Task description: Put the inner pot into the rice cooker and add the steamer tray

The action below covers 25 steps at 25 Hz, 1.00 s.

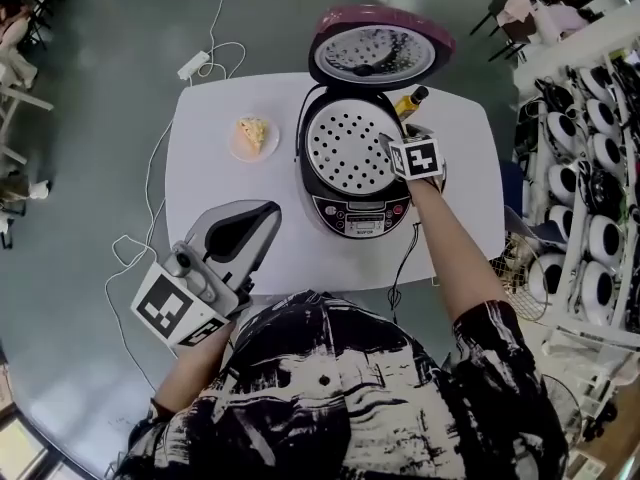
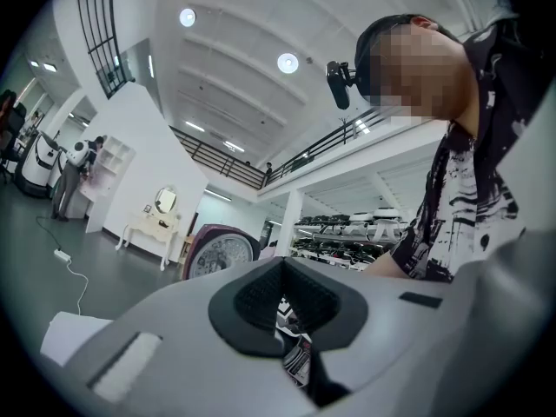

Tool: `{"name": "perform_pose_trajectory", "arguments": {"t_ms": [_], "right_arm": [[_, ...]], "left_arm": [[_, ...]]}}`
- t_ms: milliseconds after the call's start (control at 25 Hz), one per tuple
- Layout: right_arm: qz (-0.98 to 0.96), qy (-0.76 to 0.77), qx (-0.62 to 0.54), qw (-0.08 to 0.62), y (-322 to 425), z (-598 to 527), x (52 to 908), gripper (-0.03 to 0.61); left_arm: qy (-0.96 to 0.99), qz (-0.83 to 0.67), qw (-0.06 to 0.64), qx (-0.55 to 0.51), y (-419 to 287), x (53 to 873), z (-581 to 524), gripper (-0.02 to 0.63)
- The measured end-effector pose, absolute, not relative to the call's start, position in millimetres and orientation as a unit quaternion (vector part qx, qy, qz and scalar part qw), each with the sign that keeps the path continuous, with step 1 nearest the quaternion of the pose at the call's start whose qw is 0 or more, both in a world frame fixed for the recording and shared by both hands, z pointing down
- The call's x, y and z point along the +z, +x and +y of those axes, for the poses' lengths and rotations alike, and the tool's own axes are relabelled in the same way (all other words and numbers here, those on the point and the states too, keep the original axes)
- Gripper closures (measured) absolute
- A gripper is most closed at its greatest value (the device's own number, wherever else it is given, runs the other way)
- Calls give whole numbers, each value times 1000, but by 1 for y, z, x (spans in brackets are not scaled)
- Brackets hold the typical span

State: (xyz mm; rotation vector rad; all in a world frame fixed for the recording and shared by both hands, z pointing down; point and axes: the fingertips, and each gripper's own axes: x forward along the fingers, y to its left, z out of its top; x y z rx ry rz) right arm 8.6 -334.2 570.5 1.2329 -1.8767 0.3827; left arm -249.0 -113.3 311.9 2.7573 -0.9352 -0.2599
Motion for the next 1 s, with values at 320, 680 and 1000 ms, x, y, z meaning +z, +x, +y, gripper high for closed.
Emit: {"name": "perform_pose_trajectory", "arguments": {"t_ms": [320,680,1000], "right_arm": [[-828,496,153,213,7,-318,463,311],[-920,374,61,-102,-5,-192,249,411],[-918,389,41,-68,15,-149,265,581]], "left_arm": [[944,-304,105,-77,-225,304,-116,609],[952,-287,81,-66,-181,290,-133,609],[959,-272,65,-55,-132,276,-138,609]]}}
